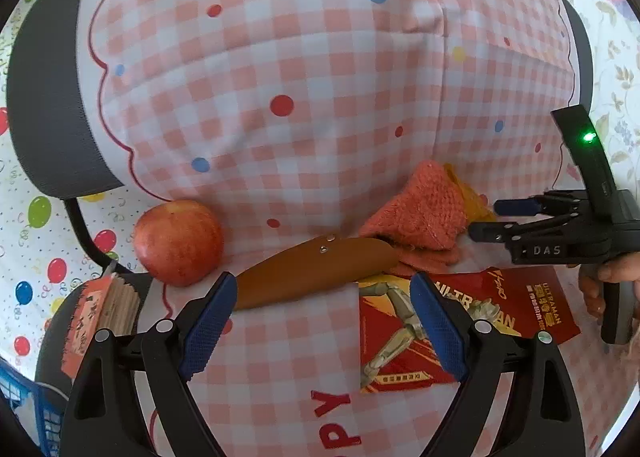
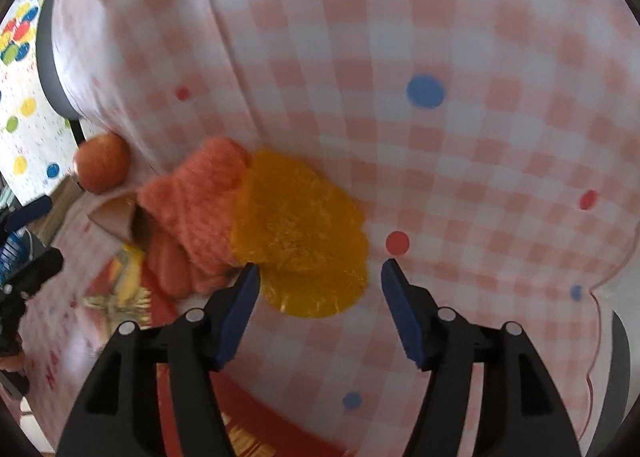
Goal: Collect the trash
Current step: 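Grasp the orange knit glove with the left gripper while the right grasps the yellow cloth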
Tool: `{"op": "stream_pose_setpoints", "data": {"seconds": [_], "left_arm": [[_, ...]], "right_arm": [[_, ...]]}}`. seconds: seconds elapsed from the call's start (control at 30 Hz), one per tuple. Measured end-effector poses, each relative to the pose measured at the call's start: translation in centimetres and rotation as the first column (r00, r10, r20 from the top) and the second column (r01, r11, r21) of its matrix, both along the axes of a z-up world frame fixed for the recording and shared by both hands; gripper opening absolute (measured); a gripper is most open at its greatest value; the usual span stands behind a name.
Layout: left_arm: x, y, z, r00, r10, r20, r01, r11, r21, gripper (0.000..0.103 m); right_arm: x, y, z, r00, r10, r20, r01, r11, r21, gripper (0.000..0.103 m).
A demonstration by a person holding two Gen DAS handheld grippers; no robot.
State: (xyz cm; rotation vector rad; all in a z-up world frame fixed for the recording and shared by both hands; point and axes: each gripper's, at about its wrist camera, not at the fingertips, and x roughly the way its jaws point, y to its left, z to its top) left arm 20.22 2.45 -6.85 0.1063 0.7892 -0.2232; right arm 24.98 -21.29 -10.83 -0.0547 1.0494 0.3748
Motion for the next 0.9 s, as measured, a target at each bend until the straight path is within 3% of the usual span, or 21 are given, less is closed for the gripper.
{"op": "stream_pose_setpoints", "data": {"seconds": [0.03,0.07,0.1,0.17,0.2,0.37,0.53,0.7,0.83,0.9], "left_arm": [[0.1,0.0,-0.1,1.000,-0.002,-0.003,0.002,1.000,0.000,0.088],[0.2,-0.1,-0.2,1.000,-0.002,-0.006,0.002,1.000,0.001,0.088],[0.3,-0.1,-0.3,1.000,-0.003,-0.009,0.003,1.000,0.000,0.088],[0.4,-0.4,-0.3,1.000,-0.015,-0.012,0.015,1.000,-0.003,0.088],[0.5,-0.6,-0.3,1.000,-0.020,-0.011,0.020,1.000,-0.001,0.087],[0.9,-2.0,0.1,0.998,-0.063,0.004,0.063,0.998,0.004,0.087],[2.6,-4.8,-0.2,0.993,-0.119,0.010,0.119,0.993,0.027,0.087],[5.5,-7.0,-1.2,0.986,-0.157,-0.052,0.158,0.987,0.034,0.087],[7.3,-9.3,-2.3,0.964,-0.230,-0.131,0.239,0.969,0.057,0.086],[7.7,-10.3,-2.9,0.954,-0.251,-0.164,0.268,0.959,0.088,0.077]], "right_arm": [[0.2,-0.3,-0.1,1.000,0.000,-0.004,0.000,1.000,0.029,0.062],[0.1,-0.4,0.1,1.000,0.001,-0.005,-0.001,0.999,0.036,0.053],[-0.2,-0.5,0.3,1.000,0.011,-0.006,-0.011,0.999,0.048,0.033],[-1.1,-0.6,0.8,0.999,0.033,-0.006,-0.033,0.997,0.065,0.010],[-1.7,-0.9,1.2,0.999,0.035,0.005,-0.036,0.997,0.064,0.007],[-5.7,-3.0,5.6,0.990,-0.040,0.133,0.026,0.994,0.109,0.002],[-9.4,-5.2,10.0,0.959,-0.133,0.251,0.121,0.991,0.063,0.002],[-11.0,-6.1,11.2,0.955,-0.145,0.257,0.131,0.989,0.071,0.002],[-11.7,-6.5,11.3,0.955,-0.158,0.249,0.141,0.986,0.086,0.002],[-11.9,-6.7,11.2,0.955,-0.168,0.244,0.150,0.984,0.091,0.001]]}}
